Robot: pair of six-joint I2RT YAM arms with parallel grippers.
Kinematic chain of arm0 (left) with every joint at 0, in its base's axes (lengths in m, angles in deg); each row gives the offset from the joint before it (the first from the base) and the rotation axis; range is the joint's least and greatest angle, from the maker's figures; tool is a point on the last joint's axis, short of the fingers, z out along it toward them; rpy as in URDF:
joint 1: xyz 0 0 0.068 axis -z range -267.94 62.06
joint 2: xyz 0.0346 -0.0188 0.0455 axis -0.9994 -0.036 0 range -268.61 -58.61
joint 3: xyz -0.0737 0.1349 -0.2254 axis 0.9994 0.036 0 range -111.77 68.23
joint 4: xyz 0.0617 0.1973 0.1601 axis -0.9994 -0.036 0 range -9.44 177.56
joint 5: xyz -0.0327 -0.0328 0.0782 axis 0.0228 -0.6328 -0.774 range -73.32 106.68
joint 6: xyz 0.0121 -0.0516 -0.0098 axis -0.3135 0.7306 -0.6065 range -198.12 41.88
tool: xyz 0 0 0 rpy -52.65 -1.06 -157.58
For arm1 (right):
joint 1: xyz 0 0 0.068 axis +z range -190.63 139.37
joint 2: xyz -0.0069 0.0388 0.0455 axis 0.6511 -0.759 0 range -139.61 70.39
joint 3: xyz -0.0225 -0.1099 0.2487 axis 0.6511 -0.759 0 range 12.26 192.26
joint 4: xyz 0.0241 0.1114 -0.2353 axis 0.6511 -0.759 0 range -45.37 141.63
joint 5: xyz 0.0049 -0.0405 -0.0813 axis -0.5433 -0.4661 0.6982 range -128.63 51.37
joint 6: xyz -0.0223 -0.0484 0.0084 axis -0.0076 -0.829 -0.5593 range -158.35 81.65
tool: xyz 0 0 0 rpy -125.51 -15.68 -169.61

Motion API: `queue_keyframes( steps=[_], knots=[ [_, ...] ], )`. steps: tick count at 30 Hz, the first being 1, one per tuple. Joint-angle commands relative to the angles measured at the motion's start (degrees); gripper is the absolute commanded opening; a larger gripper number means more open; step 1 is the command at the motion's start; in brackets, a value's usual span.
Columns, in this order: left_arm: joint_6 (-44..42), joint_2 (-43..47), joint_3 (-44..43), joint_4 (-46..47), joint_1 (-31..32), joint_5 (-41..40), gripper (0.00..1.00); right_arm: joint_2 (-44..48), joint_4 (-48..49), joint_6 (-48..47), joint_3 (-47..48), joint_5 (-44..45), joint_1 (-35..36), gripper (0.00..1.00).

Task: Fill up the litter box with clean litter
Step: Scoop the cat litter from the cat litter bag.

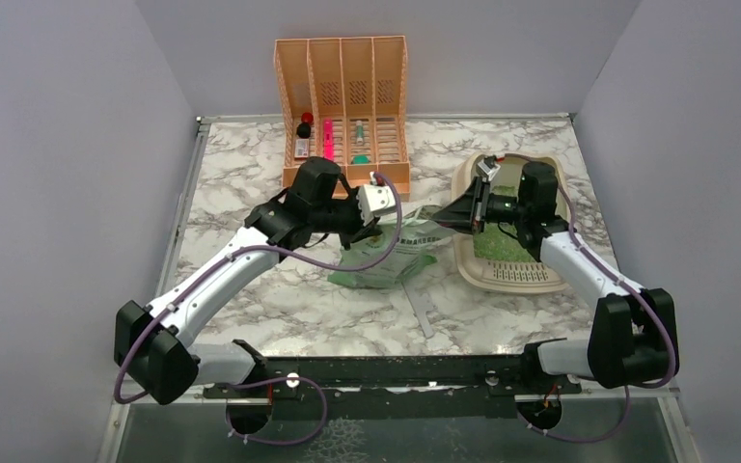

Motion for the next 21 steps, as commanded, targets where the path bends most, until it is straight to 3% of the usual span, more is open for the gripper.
queue_keyframes(
  steps=[1,5,10,15,17,20,21],
  knots=[
    [-0.14,7.72,3.76,6.95,-0.30,-3.62,0.00,1.94,4.76,7.80,-2.93,-5.70,-0.13,0.01],
    [2.40,9.70,6.60,6.54,-0.30,-4.33,0.00,3.00,8.39,11.32,-3.52,-6.56,-0.15,0.01],
    [2.24,10.68,7.40,6.22,-0.30,-4.93,0.00,4.57,-5.08,3.11,1.49,-4.75,-1.36,0.01],
    [2.11,10.58,6.76,5.66,-0.30,-4.95,0.00,5.03,-7.68,2.13,0.99,-4.21,-2.49,0.01],
    [1.96,10.24,6.19,5.05,-0.30,-4.64,0.00,5.01,-2.34,6.42,-0.72,-2.37,-1.83,0.01],
    [1.78,9.90,5.64,4.62,-0.30,-4.07,0.00,2.90,13.29,16.52,-3.97,-1.90,1.36,0.01],
    [1.80,9.69,5.47,4.40,-0.30,-4.13,0.00,2.25,13.78,16.69,-3.56,-2.02,1.91,0.01]
  ],
)
